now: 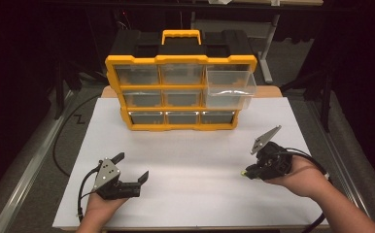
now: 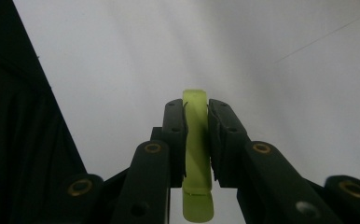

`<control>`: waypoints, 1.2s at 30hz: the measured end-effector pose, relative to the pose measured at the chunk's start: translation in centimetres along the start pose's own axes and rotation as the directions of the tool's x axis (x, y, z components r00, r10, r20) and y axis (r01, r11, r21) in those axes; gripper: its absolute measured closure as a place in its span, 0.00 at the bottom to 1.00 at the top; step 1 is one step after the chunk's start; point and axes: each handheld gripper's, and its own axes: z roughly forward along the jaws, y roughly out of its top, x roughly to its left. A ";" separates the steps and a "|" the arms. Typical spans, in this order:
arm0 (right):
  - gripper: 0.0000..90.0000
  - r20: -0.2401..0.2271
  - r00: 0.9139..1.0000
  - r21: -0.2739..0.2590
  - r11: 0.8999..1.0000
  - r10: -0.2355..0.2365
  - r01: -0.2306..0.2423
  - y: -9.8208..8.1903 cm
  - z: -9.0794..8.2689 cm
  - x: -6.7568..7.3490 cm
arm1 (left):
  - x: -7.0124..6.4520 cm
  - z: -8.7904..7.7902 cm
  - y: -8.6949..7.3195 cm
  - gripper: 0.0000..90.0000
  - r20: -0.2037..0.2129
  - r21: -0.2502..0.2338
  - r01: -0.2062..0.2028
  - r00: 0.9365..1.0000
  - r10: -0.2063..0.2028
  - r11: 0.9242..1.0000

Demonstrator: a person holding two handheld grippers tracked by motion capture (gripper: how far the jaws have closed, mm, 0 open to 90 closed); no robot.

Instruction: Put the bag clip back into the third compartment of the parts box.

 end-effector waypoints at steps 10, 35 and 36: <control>0.88 -0.003 1.000 0.017 1.000 -0.015 0.015 1.2 -2.9 0.1 | 0.0 -0.1 0.0 0.00 0.000 -0.006 0.004 1.000 -0.004 1.000; 0.88 -0.008 0.998 0.039 0.997 -0.062 0.063 5.1 -8.7 0.0 | -0.3 -0.3 0.1 0.00 0.018 -0.008 -0.003 1.000 0.003 1.000; 0.88 -0.008 0.998 0.044 0.997 -0.067 0.067 5.3 -8.9 0.1 | -0.3 -0.3 0.1 0.00 0.018 -0.010 -0.002 1.000 0.002 1.000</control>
